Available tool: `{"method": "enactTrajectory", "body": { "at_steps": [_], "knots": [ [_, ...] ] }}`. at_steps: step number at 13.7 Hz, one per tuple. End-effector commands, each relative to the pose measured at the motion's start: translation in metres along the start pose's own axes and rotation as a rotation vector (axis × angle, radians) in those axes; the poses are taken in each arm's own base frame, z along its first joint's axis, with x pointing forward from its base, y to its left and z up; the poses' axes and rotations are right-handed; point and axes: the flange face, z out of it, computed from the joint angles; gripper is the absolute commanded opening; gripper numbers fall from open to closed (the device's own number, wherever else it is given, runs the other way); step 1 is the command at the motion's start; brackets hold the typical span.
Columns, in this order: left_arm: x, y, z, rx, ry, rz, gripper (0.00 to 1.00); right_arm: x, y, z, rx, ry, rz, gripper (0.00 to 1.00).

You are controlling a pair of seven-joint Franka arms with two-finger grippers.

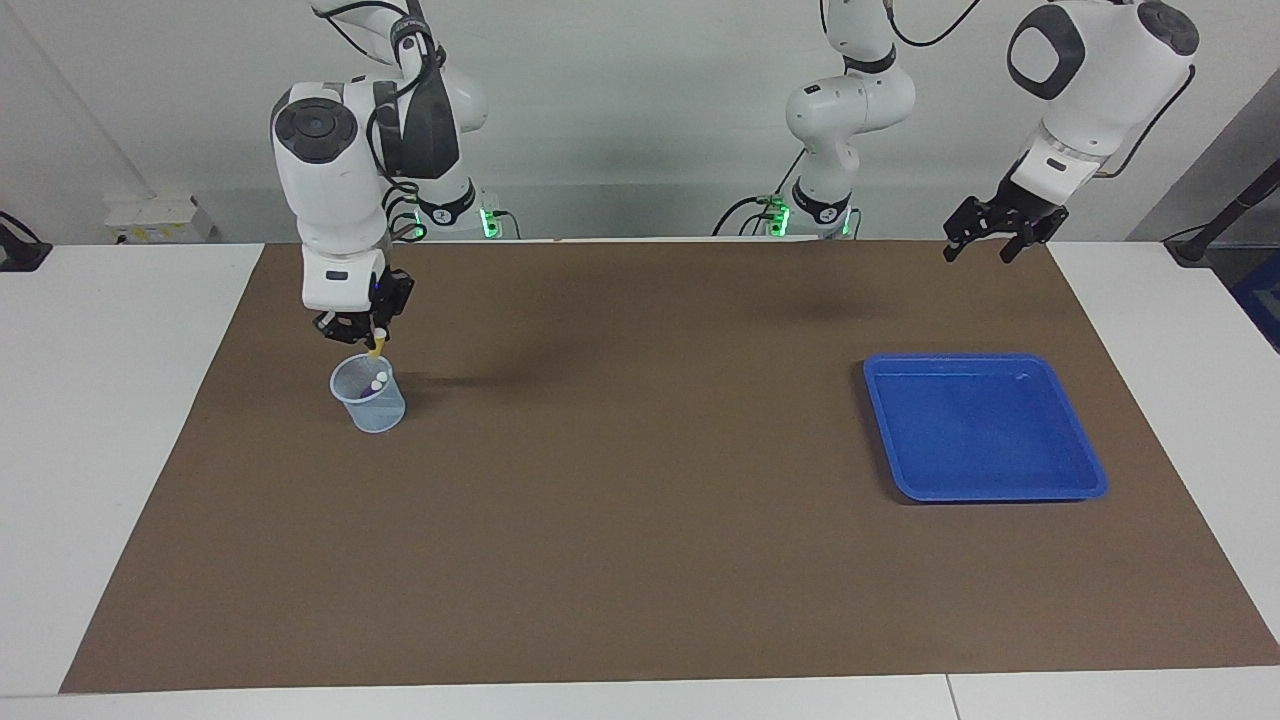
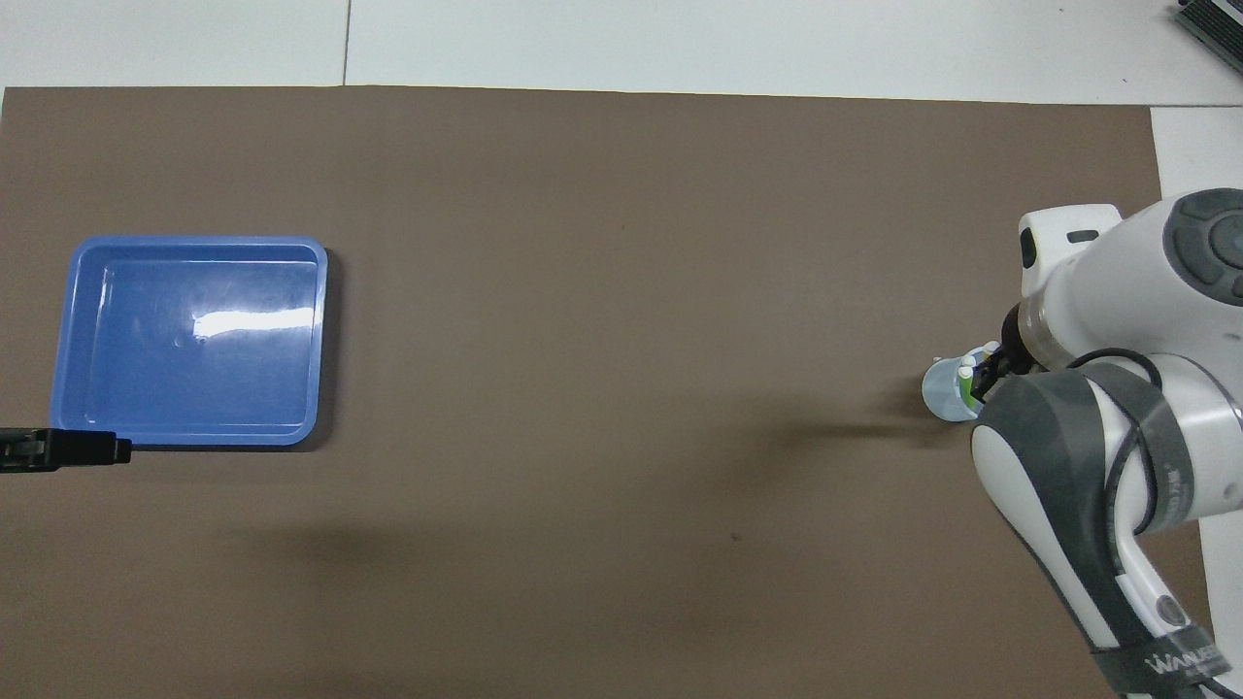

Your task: Transfer and insert pens with both arms

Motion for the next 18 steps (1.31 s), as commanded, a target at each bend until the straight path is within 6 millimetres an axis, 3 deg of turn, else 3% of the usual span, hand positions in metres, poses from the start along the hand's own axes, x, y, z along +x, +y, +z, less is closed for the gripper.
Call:
{"method": "enactTrajectory", "body": {
  "at_steps": [1,4,5,8,9,12,15,16,18],
  "knots": [
    [0.018,-0.001,-0.013,0.06,-0.003,0.042,1.0,-0.017,0.005,0.023,-0.037,0.015,-0.042,0.0],
    [0.028,0.004,-0.025,0.09,0.069,0.062,1.0,-0.018,0.002,0.041,-0.04,0.028,-0.045,0.0],
    [0.029,0.004,-0.027,0.093,0.085,0.062,1.0,-0.017,0.002,0.045,-0.041,0.031,-0.045,0.11],
    [0.028,0.005,-0.024,0.092,0.076,0.06,1.0,-0.017,0.003,0.048,-0.04,0.046,-0.041,0.93],
    [0.028,0.006,-0.024,0.092,0.073,0.062,1.0,-0.017,0.003,0.049,-0.036,0.045,-0.04,1.0],
    [0.027,0.013,-0.025,0.091,0.072,0.077,1.0,-0.006,-0.007,0.042,-0.026,0.064,-0.047,1.0],
    [0.033,0.041,-0.025,0.076,0.08,0.041,1.0,0.003,-0.014,0.039,0.074,0.155,0.046,1.0],
    [0.041,0.054,-0.027,0.072,0.088,0.055,1.0,0.01,-0.02,0.037,0.088,0.168,0.075,1.0],
    [0.063,0.062,-0.05,0.069,0.105,0.066,1.0,0.02,-0.03,0.031,0.101,0.181,0.113,1.0]
  ]
}}
